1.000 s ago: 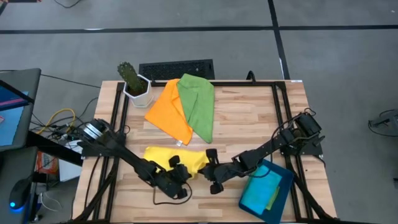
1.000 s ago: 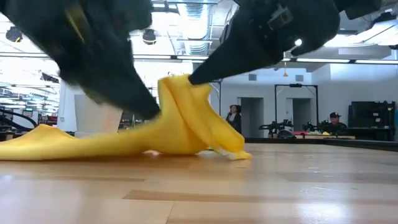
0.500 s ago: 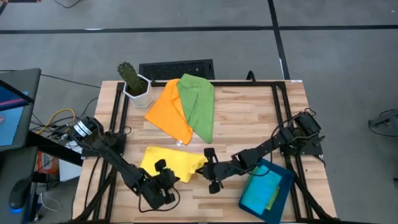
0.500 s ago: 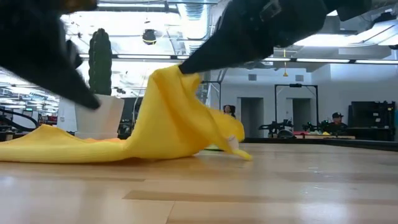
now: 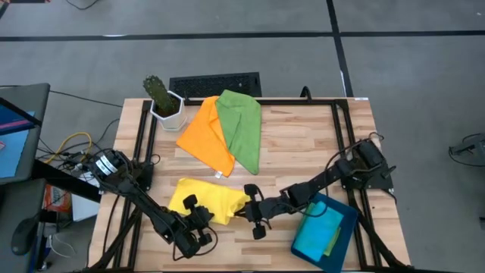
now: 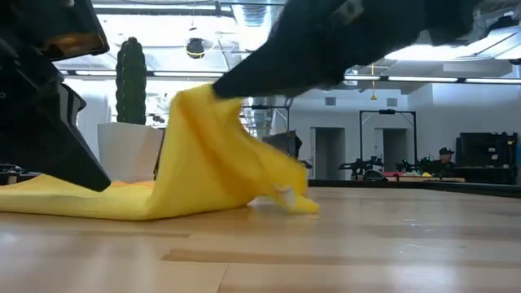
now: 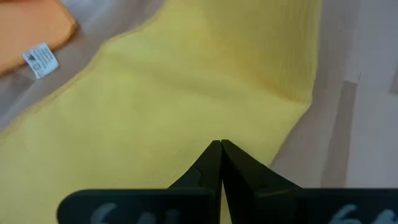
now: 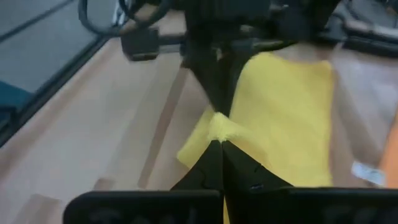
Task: Fold microfiber towels
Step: Fold the yellow microfiber towel
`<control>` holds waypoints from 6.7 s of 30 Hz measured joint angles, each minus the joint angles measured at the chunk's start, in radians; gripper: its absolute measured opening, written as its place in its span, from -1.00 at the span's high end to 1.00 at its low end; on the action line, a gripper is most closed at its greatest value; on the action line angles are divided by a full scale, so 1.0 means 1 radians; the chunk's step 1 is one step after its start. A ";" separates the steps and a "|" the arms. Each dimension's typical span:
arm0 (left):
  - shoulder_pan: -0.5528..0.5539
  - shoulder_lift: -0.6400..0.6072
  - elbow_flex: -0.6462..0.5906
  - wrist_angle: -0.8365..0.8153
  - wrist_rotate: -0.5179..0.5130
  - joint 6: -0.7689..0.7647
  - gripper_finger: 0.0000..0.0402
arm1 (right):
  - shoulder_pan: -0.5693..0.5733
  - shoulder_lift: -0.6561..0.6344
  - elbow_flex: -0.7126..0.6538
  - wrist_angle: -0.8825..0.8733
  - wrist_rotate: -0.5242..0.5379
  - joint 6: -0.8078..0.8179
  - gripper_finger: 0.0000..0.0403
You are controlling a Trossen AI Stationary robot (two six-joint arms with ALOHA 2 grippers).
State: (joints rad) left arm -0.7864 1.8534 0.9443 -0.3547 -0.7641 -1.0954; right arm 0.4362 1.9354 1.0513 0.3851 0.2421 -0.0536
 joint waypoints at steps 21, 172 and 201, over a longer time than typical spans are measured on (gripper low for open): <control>0.023 0.000 0.000 0.004 -0.052 0.047 1.00 | -0.035 0.260 0.246 -0.021 -0.121 -0.087 0.88; -0.027 0.032 -0.004 0.133 -0.060 0.150 1.00 | 0.035 0.148 0.316 -0.677 0.021 0.009 0.79; -0.026 0.032 -0.004 0.137 -0.059 0.151 1.00 | 0.074 0.147 0.316 -0.666 0.146 0.121 0.26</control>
State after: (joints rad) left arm -0.8127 1.8851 0.9405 -0.2176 -0.8227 -0.9443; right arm 0.5102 2.0827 1.3674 -0.2804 0.3883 0.0676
